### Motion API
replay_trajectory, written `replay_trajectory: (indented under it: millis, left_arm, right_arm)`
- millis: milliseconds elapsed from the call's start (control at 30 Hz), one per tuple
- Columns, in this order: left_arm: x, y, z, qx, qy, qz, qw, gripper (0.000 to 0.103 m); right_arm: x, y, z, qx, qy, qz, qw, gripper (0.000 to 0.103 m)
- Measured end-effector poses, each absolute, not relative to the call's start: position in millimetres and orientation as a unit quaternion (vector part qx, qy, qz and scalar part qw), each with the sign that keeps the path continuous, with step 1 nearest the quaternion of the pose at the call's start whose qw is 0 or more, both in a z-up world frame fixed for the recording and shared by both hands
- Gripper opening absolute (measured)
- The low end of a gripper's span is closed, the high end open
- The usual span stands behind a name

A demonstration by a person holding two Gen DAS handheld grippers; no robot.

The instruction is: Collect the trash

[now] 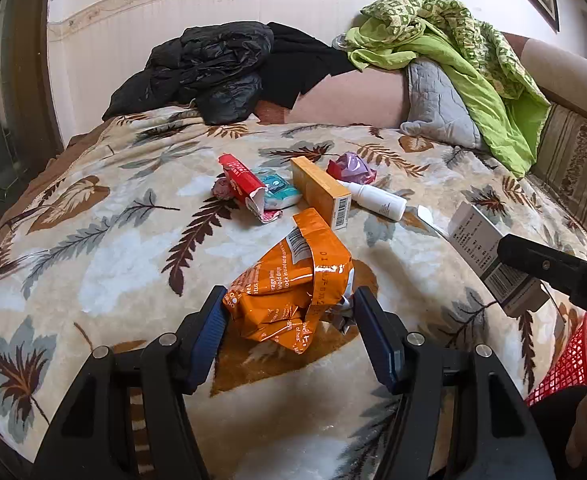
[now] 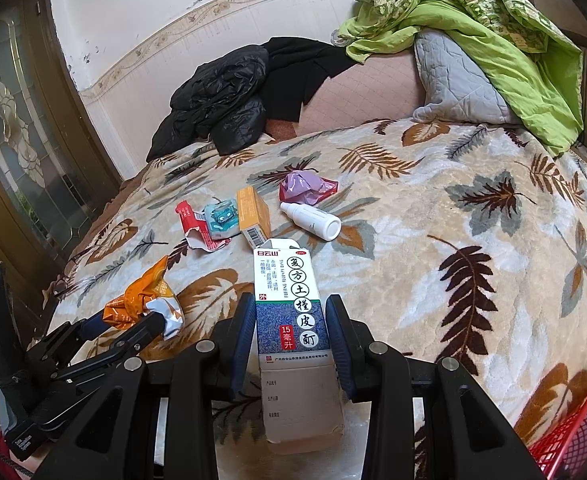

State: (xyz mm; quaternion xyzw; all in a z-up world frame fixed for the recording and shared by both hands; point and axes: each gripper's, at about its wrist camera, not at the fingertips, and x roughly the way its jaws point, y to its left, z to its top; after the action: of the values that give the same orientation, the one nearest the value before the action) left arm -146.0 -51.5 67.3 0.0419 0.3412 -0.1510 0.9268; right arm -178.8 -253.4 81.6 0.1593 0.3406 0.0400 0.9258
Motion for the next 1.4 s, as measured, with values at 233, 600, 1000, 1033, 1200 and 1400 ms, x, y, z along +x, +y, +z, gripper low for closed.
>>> replay_trajectory:
  millis: [233,600,1000,1033,1200,1400]
  left_arm:
    - [-152.6,-56.1,72.1,0.048,0.338,-0.159,0.926,0.063]
    - [-165.7,-68.3,78.7,0.060,0.339,-0.175,0.922,0.063]
    - [-200.3,-119.3,112.3,0.070,0.333,-0.296,0.893,0.063]
    - [-203.6,-127.5,115.4,0.072,0.333,-0.311,0.887,0.063]
    - [-230.6,-185.1,130.9,0.087,0.335,-0.408,0.845,0.063]
    - [-268.4,-264.1,124.7,0.096,0.382,-0.513,0.763,0.063]
  right_arm:
    - [-184.5,-258.8,83.2,0.165,0.336,0.034,0.927,0.039]
    - [-206.4,-269.6,86.6,0.191,0.332,0.033,0.923,0.039]
    - [-282.9,-339.5,103.1,0.270,0.309,-0.020,0.912,0.039]
    - [-293.2,-350.5,104.8,0.276,0.304,-0.034,0.911,0.039]
    - [-350.0,-406.8,106.5,0.309,0.288,-0.111,0.900,0.039]
    - [-409.1,-456.2,96.9,0.337,0.278,-0.188,0.879,0.039]
